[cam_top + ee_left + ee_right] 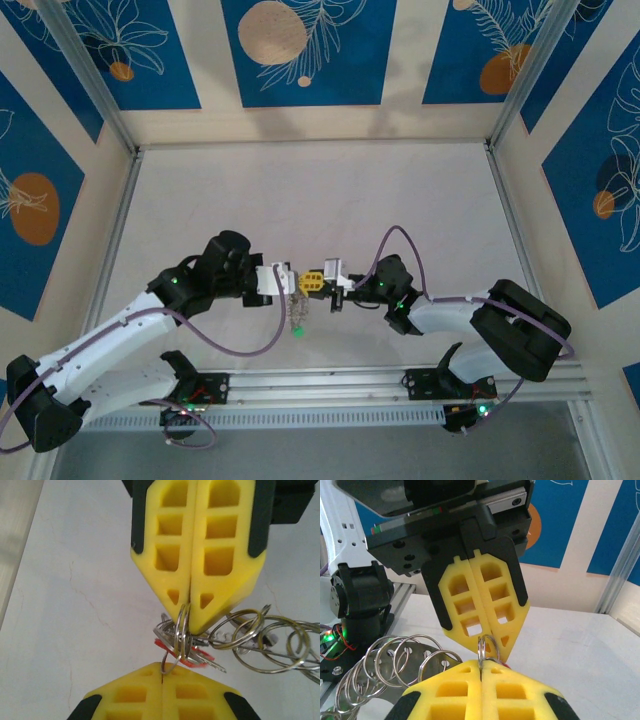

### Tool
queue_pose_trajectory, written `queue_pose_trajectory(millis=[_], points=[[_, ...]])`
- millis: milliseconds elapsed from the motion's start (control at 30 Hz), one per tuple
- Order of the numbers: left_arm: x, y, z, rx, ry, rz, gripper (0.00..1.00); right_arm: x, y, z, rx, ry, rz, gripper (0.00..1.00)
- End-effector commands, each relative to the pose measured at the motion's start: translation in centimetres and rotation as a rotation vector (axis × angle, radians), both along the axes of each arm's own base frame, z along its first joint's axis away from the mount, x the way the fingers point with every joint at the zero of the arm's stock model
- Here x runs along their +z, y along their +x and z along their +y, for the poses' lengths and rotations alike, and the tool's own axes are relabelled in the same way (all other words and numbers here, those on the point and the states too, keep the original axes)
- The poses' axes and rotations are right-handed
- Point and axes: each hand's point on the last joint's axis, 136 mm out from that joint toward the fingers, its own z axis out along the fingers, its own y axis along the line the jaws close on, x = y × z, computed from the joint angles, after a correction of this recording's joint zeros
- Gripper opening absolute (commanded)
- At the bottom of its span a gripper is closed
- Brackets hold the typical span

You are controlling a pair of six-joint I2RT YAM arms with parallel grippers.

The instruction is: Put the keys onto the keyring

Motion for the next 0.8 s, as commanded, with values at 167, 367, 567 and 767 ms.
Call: queue_pose_trajectory(millis=[167,367,567,767], points=[[-0.9,-0.4,0.2,-0.018,0.044,0.046,0.0,2.6,0.7,-0.4,-0.049,0.125,-0.03,0.0],[-0.2,-0.4,-0.1,-0.004,-0.022,0.038,0.07,2.4,0.9,0.2,-0.037,0.133,-0.017,0.0],[1.6,0.1,1.6,0.072,-0.125,-0.039,0.39,2.4,0.9,0.0,-0.031,0.127,-0.02,0.0],[2.0,0.4,1.6,0.076,-0.134,-0.036,0.39,2.5,0.6,0.2,-0.005,0.123,-0.022,0.0]])
